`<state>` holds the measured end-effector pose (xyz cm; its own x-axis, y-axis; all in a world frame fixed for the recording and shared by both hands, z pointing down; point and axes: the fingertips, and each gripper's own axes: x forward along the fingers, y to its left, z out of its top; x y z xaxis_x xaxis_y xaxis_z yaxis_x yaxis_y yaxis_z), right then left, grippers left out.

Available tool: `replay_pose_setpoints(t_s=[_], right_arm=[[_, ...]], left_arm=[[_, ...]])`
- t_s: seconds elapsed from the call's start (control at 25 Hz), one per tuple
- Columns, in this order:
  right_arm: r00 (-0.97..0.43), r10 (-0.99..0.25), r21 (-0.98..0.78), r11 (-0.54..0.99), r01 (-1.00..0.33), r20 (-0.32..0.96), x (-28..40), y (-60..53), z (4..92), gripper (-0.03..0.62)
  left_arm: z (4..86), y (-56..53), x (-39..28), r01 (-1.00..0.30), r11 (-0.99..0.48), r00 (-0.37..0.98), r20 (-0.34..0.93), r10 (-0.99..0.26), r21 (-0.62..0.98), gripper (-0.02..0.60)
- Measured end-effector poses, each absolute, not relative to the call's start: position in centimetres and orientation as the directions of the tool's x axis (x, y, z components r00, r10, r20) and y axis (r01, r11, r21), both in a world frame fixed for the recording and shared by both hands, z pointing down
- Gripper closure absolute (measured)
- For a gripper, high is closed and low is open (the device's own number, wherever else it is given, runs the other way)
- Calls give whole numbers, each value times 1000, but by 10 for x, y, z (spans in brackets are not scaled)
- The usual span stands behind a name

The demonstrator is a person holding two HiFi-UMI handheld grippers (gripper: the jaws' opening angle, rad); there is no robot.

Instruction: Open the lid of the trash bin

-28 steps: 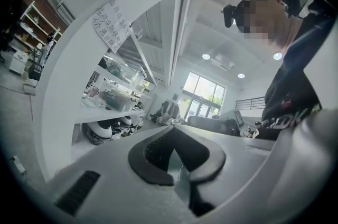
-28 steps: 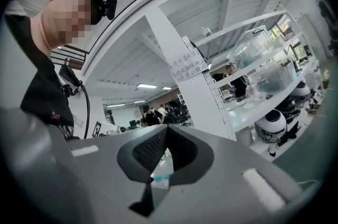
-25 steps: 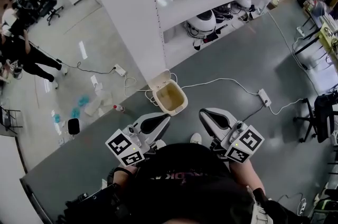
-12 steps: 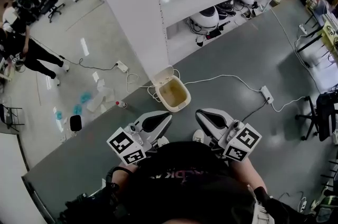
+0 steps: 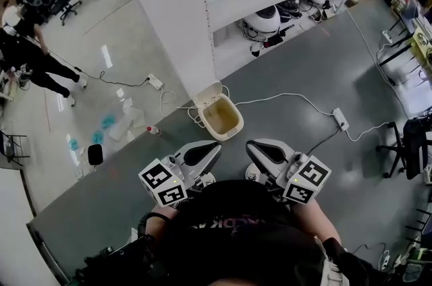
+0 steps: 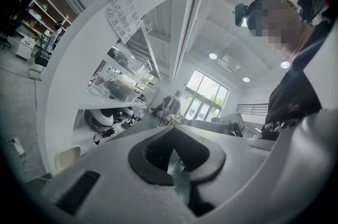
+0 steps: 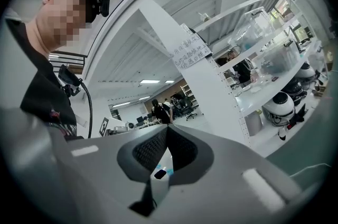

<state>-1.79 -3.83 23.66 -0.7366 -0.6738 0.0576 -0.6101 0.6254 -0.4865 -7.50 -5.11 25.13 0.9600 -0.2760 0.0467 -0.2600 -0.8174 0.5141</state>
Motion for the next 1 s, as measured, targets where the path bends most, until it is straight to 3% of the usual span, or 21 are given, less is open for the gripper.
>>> replay_pose_setpoints(t_s=[1.0], right_arm=[[-743, -666, -512, 617, -597, 64, -13, -45, 245, 587]], left_arm=[[255, -55, -67, -261, -820, 961, 57, -271, 509, 578]])
